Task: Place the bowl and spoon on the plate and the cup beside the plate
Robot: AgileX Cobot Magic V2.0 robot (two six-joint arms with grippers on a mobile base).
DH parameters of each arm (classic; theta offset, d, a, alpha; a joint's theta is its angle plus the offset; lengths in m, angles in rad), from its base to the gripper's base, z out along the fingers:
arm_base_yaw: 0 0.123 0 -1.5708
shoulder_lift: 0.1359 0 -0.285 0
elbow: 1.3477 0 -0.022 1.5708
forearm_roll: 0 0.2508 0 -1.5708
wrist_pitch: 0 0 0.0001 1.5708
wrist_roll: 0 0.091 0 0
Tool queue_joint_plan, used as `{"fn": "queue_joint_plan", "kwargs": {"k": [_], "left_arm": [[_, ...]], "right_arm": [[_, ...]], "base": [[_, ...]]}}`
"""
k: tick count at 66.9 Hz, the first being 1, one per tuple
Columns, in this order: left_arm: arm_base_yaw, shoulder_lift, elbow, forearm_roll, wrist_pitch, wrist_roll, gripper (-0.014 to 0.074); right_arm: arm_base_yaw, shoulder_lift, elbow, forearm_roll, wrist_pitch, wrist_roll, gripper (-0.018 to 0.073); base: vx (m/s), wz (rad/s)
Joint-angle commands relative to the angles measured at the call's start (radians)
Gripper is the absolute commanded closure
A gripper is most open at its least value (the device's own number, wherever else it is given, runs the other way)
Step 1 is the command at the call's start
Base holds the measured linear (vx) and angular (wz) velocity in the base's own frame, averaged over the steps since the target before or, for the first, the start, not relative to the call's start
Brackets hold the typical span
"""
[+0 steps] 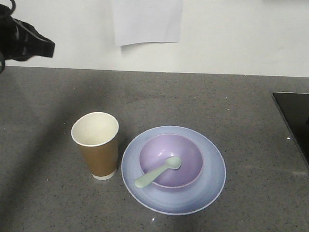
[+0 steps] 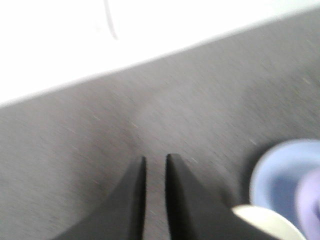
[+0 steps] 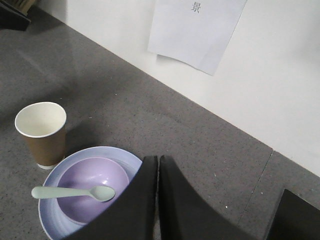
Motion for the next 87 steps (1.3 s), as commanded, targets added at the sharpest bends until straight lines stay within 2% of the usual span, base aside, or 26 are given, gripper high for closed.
{"fn": "queue_joint_plan", "kwargs": {"k": [1, 6, 14, 23, 34, 52, 62, 70, 80, 87], "left_arm": [[-0.002, -0.057, -0.03, 0.078, -0.129, -0.065, 0.0605], [-0.002, -0.072, -0.03, 0.111, -0.145, -0.093, 0.0605], [-0.002, -0.088, -0.03, 0.109, -0.152, -0.101, 0.0605], [-0.002, -0.099, -0.03, 0.059, -0.089, -0.136, 0.0604], [-0.002, -0.093, -0.03, 0.039, -0.04, -0.136, 0.0604], [-0.002, -0.095, -0.03, 0.05, -0.033, -0.133, 0.0604], [-0.003, -0.107, -0.003, 0.076, -0.015, -0.088, 0.0604], [-0.025, -0.197, 0.197, 0.062, -0.157, -0.026, 0.0604], [-0.075, -0.377, 0.613, 0.027, -0.596, 0.052, 0.0604], [-0.088, -0.512, 0.927, 0.028, -0.919, 0.04, 0.0604]], "right_arm": [[-0.003, 0.002, -0.022, 0.003, -0.085, 0.002, 0.0562], [-0.003, 0.002, -0.022, 0.003, -0.082, 0.002, 0.0562], [-0.003, 0.002, -0.022, 0.004, -0.082, 0.002, 0.0562], [-0.003, 0.002, -0.022, 0.004, -0.082, 0.002, 0.0562], [-0.003, 0.002, -0.022, 0.005, -0.083, 0.002, 0.0562], [-0.003, 0.002, -0.022, 0.005, -0.083, 0.002, 0.0562], [-0.003, 0.002, -0.022, 0.005, -0.083, 0.002, 0.0562], [-0.003, 0.002, -0.022, 0.005, -0.083, 0.002, 0.0562], [-0.003, 0.002, -0.022, 0.005, -0.083, 0.002, 0.0562], [-0.003, 0.002, -0.022, 0.005, -0.083, 0.001, 0.0562]], "base": [[0.0, 0.0], [0.0, 0.0], [0.0, 0.0], [0.0, 0.0], [0.0, 0.0], [0.0, 0.0], [0.0, 0.0], [0.0, 0.0], [0.0, 0.0], [0.0, 0.0]]}}
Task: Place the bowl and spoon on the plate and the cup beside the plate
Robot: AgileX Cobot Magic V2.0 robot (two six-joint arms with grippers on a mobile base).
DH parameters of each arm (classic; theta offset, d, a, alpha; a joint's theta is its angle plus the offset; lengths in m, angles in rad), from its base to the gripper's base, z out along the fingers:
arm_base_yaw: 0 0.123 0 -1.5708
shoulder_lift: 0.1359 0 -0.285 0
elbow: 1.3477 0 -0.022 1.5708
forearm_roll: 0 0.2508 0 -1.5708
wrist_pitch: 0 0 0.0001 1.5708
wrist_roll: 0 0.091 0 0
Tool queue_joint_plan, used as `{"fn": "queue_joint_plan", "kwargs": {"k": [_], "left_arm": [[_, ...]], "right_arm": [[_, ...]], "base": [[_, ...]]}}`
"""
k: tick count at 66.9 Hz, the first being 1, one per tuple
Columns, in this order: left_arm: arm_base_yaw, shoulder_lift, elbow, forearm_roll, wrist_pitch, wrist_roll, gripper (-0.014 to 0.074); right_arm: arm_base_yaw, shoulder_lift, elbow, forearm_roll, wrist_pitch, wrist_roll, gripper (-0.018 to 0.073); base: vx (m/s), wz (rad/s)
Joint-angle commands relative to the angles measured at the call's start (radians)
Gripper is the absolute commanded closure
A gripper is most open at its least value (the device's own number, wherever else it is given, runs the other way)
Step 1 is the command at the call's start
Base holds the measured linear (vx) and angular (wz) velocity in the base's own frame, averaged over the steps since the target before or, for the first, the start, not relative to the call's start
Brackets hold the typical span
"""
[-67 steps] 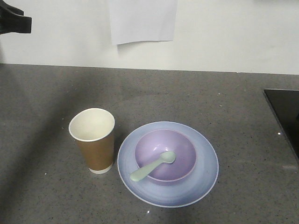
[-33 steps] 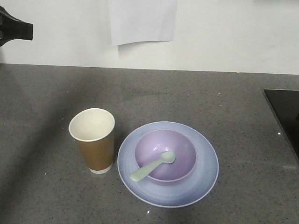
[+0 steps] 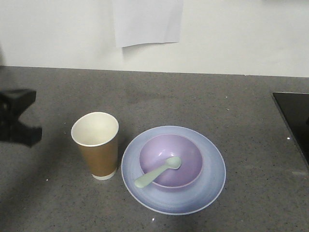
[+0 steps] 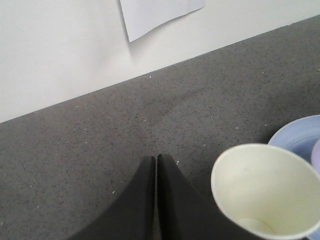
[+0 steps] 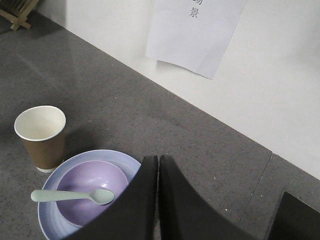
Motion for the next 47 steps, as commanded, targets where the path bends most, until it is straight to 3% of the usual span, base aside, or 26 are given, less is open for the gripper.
{"fn": "queue_joint_plan", "kwargs": {"k": [1, 10, 20, 25, 47], "left_arm": [[-0.011, -0.125, 0.214, -0.017, -0.376, -0.006, 0.0604], [-0.001, -0.323, 0.521, -0.006, -0.654, -0.067, 0.0604], [0.033, -0.557, 0.702, 0.001, -0.716, -0.075, 0.0604], [0.074, -0.652, 0.692, 0.002, -0.561, -0.07, 0.0604], [0.275, -0.943, 0.701, 0.002, -0.151, -0.07, 0.0604]], "right_arm": [[-0.003, 0.002, -0.022, 0.005, -0.075, 0.001, 0.0562], [-0.003, 0.002, -0.022, 0.005, -0.075, 0.001, 0.0562], [-0.003, 0.002, -0.022, 0.005, -0.074, 0.001, 0.0562], [-0.003, 0.002, -0.022, 0.005, -0.074, 0.001, 0.0562], [-0.003, 0.002, -0.022, 0.005, -0.074, 0.001, 0.0562]], "base": [[0.0, 0.0], [0.0, 0.0], [0.0, 0.0], [0.0, 0.0], [0.0, 0.0]]}}
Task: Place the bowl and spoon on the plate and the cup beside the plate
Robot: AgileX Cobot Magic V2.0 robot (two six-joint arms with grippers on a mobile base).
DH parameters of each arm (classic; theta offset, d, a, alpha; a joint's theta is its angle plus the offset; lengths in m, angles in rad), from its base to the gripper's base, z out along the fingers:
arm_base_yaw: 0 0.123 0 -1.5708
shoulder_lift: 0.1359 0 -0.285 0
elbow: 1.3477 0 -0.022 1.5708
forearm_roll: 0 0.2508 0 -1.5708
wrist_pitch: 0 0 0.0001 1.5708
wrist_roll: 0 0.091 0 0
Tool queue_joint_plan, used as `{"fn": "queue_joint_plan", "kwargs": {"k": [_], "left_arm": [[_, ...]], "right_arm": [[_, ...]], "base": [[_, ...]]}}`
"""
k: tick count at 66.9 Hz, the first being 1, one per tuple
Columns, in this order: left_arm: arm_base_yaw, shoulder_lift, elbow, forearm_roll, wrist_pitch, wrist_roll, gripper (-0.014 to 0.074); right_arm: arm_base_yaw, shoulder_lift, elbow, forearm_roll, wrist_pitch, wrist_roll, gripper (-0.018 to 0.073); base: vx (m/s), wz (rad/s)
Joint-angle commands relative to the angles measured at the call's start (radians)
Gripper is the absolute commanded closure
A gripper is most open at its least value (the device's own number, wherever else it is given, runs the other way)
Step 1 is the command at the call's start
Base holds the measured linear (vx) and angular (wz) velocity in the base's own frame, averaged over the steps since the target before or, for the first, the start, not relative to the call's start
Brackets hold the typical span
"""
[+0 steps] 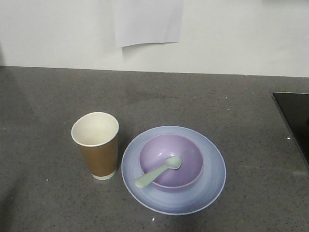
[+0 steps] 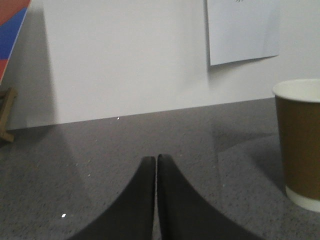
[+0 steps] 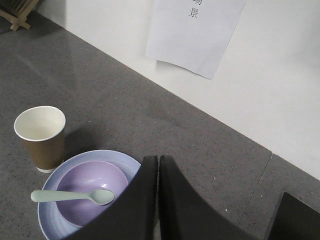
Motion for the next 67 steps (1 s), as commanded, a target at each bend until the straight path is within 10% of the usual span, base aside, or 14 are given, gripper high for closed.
{"fn": "queue_joint_plan", "kwargs": {"k": [1, 29, 43, 67], "left_arm": [[0.047, -0.062, -0.008, -0.001, 0.041, -0.007, 0.0604], [0.086, -0.052, -0.008, 0.003, 0.054, -0.012, 0.0604], [0.086, -0.052, -0.008, 0.181, 0.058, -0.228, 0.0604], [0.086, -0.052, -0.008, 0.182, 0.059, -0.237, 0.0604]], "right_arm": [[-0.003, 0.002, -0.022, 0.005, -0.073, 0.001, 0.0562], [-0.003, 0.0, -0.022, 0.004, -0.07, 0.001, 0.0562], [-0.003, 0.0, -0.022, 0.006, -0.071, 0.001, 0.0562], [-0.003, 0.0, -0.022, 0.005, -0.071, 0.001, 0.0562]], "base": [[0.0, 0.0], [0.0, 0.0], [0.0, 0.0], [0.0, 0.0]]}}
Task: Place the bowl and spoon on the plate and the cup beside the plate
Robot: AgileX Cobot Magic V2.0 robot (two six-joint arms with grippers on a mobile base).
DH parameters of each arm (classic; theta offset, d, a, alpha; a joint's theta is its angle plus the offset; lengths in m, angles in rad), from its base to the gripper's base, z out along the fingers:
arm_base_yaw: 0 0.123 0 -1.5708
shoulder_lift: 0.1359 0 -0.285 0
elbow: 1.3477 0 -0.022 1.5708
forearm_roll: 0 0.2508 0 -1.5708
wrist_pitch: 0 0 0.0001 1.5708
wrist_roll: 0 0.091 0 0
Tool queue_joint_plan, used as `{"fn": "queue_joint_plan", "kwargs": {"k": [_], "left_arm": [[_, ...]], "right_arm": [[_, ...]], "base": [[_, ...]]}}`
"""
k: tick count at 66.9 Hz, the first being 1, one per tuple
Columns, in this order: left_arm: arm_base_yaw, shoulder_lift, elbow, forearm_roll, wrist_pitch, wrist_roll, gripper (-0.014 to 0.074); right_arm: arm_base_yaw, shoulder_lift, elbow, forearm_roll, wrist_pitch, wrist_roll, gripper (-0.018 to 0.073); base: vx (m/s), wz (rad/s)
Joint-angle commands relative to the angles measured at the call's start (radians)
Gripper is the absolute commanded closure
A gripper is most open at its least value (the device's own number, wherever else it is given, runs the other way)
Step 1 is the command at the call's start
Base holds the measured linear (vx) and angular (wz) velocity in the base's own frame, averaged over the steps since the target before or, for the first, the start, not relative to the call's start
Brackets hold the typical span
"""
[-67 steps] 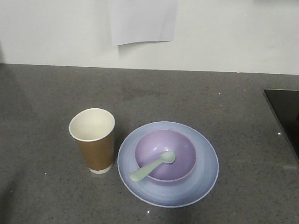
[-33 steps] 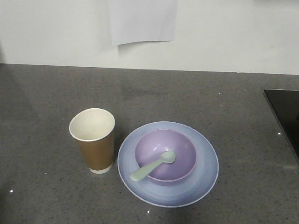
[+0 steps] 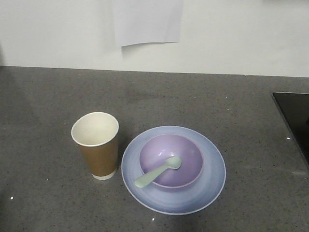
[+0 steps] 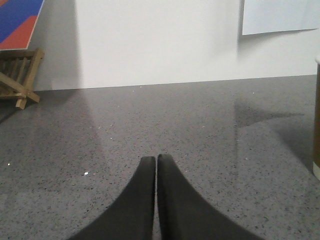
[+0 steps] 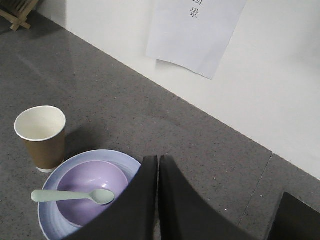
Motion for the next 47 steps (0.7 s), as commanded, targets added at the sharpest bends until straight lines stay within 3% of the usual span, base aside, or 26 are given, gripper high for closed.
{"fn": "queue_joint_plan", "kwargs": {"k": [1, 47], "left_arm": [[0.001, -0.013, -0.008, 0.0, -0.065, -0.009, 0.0604], [0.001, -0.013, -0.008, 0.0, -0.065, -0.009, 0.0604]], "right_arm": [[-0.003, 0.0, -0.022, 0.005, -0.071, 0.001, 0.0562], [-0.003, 0.012, -0.022, -0.022, -0.084, -0.002, 0.0562]], "base": [[0.0, 0.0], [0.0, 0.0]]}}
